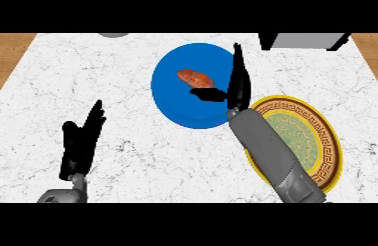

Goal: Pick the sweet potato from the plate and place it in the plate

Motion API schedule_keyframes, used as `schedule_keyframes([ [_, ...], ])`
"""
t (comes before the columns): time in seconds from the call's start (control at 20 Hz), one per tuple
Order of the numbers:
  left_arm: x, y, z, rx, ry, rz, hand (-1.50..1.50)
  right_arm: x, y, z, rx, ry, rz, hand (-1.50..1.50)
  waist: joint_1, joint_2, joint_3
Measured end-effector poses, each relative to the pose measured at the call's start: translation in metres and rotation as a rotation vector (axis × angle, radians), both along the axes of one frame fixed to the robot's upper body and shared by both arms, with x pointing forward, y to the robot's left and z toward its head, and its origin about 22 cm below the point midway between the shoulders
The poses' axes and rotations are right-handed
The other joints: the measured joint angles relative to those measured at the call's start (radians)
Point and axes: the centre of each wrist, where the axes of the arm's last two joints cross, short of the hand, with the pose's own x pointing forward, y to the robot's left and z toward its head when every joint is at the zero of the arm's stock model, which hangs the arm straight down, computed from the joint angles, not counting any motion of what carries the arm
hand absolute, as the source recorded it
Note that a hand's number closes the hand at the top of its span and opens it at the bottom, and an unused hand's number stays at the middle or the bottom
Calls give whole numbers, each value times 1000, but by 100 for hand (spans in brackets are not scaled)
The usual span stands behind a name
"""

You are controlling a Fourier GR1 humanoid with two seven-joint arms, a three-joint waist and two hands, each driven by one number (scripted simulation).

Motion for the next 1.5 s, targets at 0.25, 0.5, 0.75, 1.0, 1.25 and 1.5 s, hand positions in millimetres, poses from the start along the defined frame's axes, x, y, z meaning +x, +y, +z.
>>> schedule_keyframes([
  [0.25,-3,0,0,-1,2,3,0,-3,-11,-8,-29,26,-34,-150,-4,-1,0],
  [0.5,-4,0,-5,1,0,8,0,-4,-25,-12,-42,47,-56,-150,-5,-1,0],
  [0.75,-10,3,-4,3,-2,8,0,-14,-41,-23,-55,54,-87,-150,-7,-2,0],
  [1.0,-6,8,-4,5,-2,8,0,-27,-59,-29,-59,48,-120,-150,-10,-2,0],
  [1.25,-6,6,0,-3,6,2,0,-33,-76,-31,-57,26,-157,-150,-9,-2,0],
  [1.5,-11,12,5,1,6,1,0,-40,-95,-35,-59,26,-227,-150,-8,-2,0],
])
